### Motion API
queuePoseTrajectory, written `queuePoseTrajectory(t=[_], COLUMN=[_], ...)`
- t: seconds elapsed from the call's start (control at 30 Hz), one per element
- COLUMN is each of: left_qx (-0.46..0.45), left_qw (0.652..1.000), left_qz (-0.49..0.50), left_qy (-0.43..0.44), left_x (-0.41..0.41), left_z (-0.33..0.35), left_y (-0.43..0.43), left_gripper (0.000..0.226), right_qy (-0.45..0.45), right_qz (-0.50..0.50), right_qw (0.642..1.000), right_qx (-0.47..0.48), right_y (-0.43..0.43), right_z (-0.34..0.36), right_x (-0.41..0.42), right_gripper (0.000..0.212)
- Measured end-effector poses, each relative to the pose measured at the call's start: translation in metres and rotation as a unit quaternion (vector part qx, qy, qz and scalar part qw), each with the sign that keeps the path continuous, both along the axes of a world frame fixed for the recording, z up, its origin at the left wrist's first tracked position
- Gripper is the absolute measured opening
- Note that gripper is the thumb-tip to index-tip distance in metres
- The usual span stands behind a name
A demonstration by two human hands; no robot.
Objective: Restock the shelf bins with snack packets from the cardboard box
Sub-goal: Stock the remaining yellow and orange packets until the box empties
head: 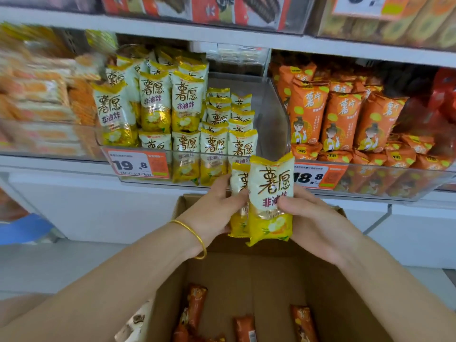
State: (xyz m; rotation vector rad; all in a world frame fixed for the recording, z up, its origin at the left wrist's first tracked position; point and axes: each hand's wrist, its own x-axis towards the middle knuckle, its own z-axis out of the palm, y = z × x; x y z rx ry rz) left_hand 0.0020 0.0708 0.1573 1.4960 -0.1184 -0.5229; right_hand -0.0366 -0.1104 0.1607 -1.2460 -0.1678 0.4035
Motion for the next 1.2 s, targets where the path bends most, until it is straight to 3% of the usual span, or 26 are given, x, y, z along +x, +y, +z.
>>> queuePoseTrajectory(t=[0.17,0.27,0.37,0.43,0.6,0.83,0.97,1.03,1.1,1.17,1.2], left_qx=[0.004,0.021,0.008,0.009,0.013,0.016,0.03,0.091,0.228,0.381,0.429], left_qw=[0.998,0.993,0.987,0.983,0.979,0.973,0.962,0.931,0.835,0.714,0.671], left_qz=[0.014,0.021,0.052,0.087,0.081,0.026,0.044,0.074,0.129,0.18,0.186], left_qy=[-0.062,-0.113,-0.149,-0.159,-0.188,-0.23,-0.267,-0.345,-0.483,-0.559,-0.575], left_x=[0.023,0.036,0.043,0.045,0.041,0.043,0.049,0.057,0.073,0.09,0.097], left_z=[0.037,0.054,0.058,0.059,0.063,0.069,0.075,0.076,0.071,0.06,0.054], left_y=[0.017,0.022,0.025,0.025,0.022,0.02,0.023,0.026,0.031,0.037,0.04], left_gripper=[0.047,0.054,0.037,0.037,0.015,0.028,0.028,0.024,0.035,0.042,0.036], right_qy=[-0.049,-0.077,-0.089,-0.099,-0.095,-0.132,-0.176,-0.211,-0.24,-0.278,-0.3], right_qz=[0.002,0.024,0.032,0.035,0.007,-0.021,-0.036,-0.062,-0.109,-0.156,-0.177], right_qw=[0.999,0.997,0.995,0.994,0.994,0.991,0.982,0.972,0.956,0.928,0.907], right_qx=[-0.014,-0.012,0.009,0.023,0.058,-0.019,-0.065,-0.086,-0.127,-0.194,-0.236], right_y=[0.018,0.028,0.033,0.035,0.035,0.034,0.029,0.031,0.036,0.04,0.042], right_z=[0.033,0.048,0.05,0.045,0.039,0.046,0.063,0.069,0.071,0.07,0.069], right_x=[0.029,0.044,0.055,0.06,0.07,0.078,0.087,0.096,0.11,0.127,0.135], right_gripper=[0.083,0.079,0.068,0.063,0.072,0.068,0.066,0.066,0.071,0.066,0.06])
